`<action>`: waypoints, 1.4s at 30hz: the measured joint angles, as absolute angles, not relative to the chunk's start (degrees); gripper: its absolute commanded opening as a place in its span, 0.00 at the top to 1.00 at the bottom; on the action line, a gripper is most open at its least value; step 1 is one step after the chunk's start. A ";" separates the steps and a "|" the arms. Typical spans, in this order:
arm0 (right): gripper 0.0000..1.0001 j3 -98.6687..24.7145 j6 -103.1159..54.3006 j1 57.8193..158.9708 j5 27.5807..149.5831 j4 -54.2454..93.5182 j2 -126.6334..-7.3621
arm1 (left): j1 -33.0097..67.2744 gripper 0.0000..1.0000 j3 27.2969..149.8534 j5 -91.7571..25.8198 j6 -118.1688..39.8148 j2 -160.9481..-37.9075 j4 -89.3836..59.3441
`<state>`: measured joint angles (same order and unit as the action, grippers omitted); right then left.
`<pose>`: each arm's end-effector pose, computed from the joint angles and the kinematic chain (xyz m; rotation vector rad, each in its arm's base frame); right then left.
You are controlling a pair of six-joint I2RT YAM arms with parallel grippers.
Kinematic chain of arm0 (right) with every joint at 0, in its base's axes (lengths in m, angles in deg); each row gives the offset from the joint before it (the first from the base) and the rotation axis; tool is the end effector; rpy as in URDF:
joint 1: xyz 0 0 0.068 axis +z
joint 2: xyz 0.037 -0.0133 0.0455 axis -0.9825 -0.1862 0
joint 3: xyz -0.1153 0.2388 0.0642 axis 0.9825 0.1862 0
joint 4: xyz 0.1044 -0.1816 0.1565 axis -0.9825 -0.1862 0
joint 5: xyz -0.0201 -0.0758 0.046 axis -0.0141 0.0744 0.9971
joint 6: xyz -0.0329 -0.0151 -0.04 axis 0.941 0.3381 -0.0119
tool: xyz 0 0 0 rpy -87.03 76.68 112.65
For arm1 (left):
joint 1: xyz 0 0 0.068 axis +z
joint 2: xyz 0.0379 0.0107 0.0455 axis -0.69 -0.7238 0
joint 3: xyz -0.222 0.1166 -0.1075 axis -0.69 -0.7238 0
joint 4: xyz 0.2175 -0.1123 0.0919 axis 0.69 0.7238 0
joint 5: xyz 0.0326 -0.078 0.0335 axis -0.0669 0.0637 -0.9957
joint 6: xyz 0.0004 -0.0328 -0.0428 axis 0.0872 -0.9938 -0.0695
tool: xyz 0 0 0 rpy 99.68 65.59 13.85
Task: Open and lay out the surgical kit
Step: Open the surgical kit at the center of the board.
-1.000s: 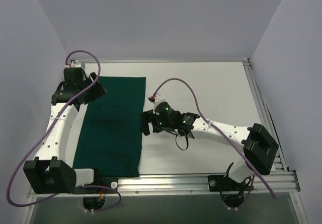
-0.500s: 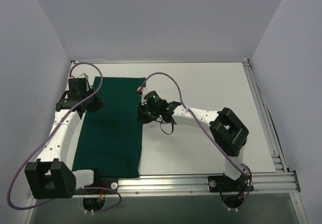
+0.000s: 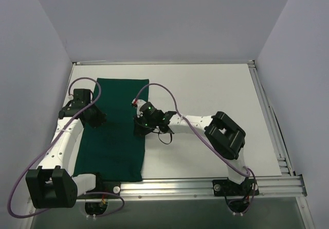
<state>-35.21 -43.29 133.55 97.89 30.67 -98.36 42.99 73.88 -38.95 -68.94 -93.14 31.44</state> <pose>0.2513 0.3673 0.2007 -0.7477 2.1240 1.1196 0.2392 -0.0041 0.2786 -0.8831 2.4262 -0.3306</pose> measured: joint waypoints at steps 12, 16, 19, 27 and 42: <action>1.00 -30.42 -45.25 135.93 97.85 34.49 -100.33 | 43.01 0.98 68.98 -44.52 -78.49 -98.61 39.27; 1.00 -30.12 -45.69 135.93 97.65 35.15 -101.07 | 43.01 0.98 64.98 -44.96 -80.09 -98.85 36.71; 1.00 -30.12 -45.86 135.93 97.41 35.63 -101.14 | 43.01 0.98 60.70 -43.99 -81.49 -98.56 31.77; 1.00 -30.12 -45.89 135.56 96.91 36.64 -101.88 | 42.83 0.98 58.71 -45.63 -82.93 -104.95 28.47; 1.00 -34.77 -44.93 133.22 97.54 38.06 -105.75 | 42.44 0.98 68.17 -46.81 -81.70 -115.53 30.33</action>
